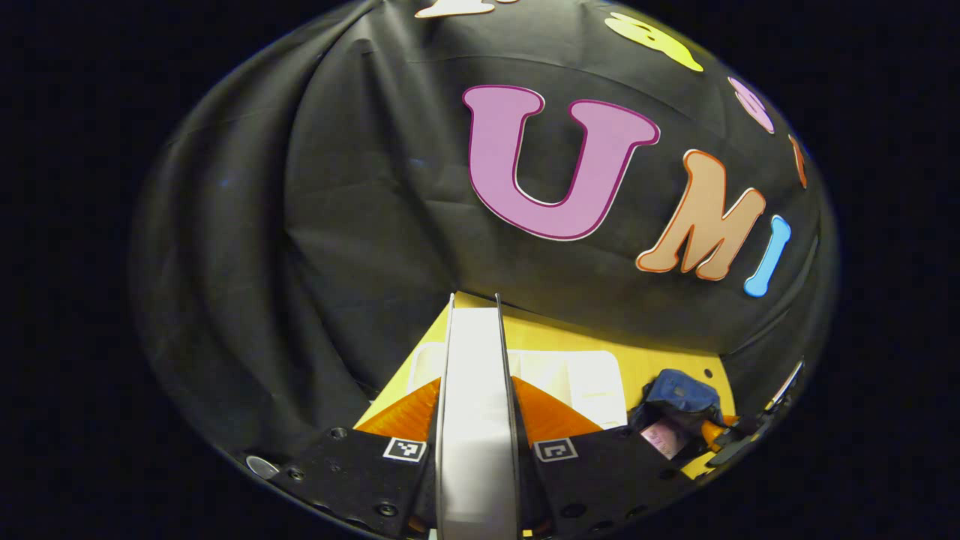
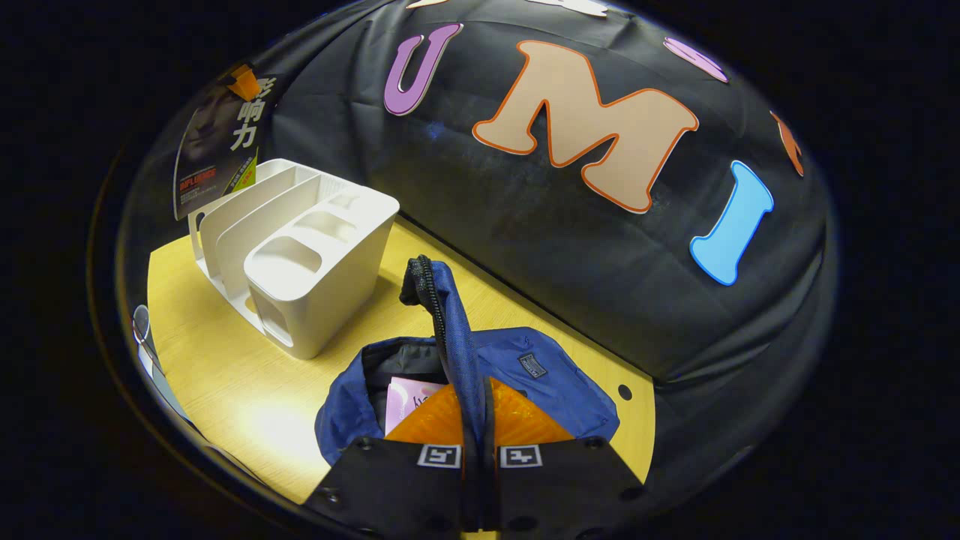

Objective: Open the schoolbag, grab two books from the bookshelf and put them into the schoolbag.

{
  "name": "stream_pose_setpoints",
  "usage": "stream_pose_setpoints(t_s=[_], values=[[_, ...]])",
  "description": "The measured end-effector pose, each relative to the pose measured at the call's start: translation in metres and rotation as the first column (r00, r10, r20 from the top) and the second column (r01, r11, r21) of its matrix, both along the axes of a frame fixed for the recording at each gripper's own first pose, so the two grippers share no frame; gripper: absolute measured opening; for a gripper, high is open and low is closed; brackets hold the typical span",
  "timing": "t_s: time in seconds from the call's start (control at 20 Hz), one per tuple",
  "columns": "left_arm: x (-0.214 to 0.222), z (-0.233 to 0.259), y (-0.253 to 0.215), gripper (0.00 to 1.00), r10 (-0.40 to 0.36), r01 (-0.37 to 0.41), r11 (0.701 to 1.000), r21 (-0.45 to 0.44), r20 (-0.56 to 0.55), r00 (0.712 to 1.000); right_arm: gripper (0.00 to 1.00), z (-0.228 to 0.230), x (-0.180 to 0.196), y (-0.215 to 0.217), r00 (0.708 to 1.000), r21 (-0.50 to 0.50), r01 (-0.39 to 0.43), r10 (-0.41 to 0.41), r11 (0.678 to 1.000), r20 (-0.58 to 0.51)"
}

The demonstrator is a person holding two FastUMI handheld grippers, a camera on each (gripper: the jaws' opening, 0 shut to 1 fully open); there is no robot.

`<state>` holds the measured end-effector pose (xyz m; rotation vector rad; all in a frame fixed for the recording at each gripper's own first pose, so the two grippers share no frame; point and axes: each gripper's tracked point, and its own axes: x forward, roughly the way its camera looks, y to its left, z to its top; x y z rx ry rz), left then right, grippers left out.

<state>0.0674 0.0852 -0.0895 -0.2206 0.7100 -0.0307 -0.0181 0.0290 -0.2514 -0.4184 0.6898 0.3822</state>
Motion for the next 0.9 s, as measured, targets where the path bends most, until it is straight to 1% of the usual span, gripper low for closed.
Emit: stream_pose_setpoints(t_s=[0.15,0.3,0.45,0.55,0.6,0.65,0.9], values=[[-0.008,0.005,-0.016,0.37,-0.004,0.004,0.998,-0.065,0.002,1.000,0.05,0.000,0.001,-0.001,1.000,0.007,-0.003,0.003,1.000,-0.002],[-0.013,0.004,-0.037,0.37,-0.011,0.009,0.987,-0.160,-0.008,1.000,0.05,0.001,0.000,-0.002,1.000,0.013,-0.007,0.007,1.000,-0.005],[-0.017,-0.002,-0.058,0.37,-0.016,0.011,0.967,-0.253,-0.017,1.000,0.05,0.002,0.000,-0.003,1.000,0.011,-0.016,0.016,1.000,-0.003],[-0.020,-0.003,-0.069,0.37,-0.026,0.019,0.957,-0.289,-0.021,0.999,0.05,0.003,0.001,-0.005,1.000,0.011,-0.020,0.020,1.000,-0.001],[-0.022,-0.005,-0.074,0.39,-0.025,0.017,0.952,-0.305,-0.022,0.999,0.05,0.003,0.000,-0.005,1.000,0.013,-0.020,0.020,1.000,-0.001],[-0.021,-0.006,-0.080,0.37,-0.030,0.021,0.946,-0.324,-0.023,0.999,0.05,0.004,0.000,-0.006,1.000,0.015,-0.022,0.022,1.000,-0.002],[-0.025,-0.018,-0.116,0.37,-0.040,0.017,0.902,-0.431,-0.044,0.998,0.05,0.003,0.000,-0.006,0.999,0.024,-0.034,0.034,0.999,-0.005]])
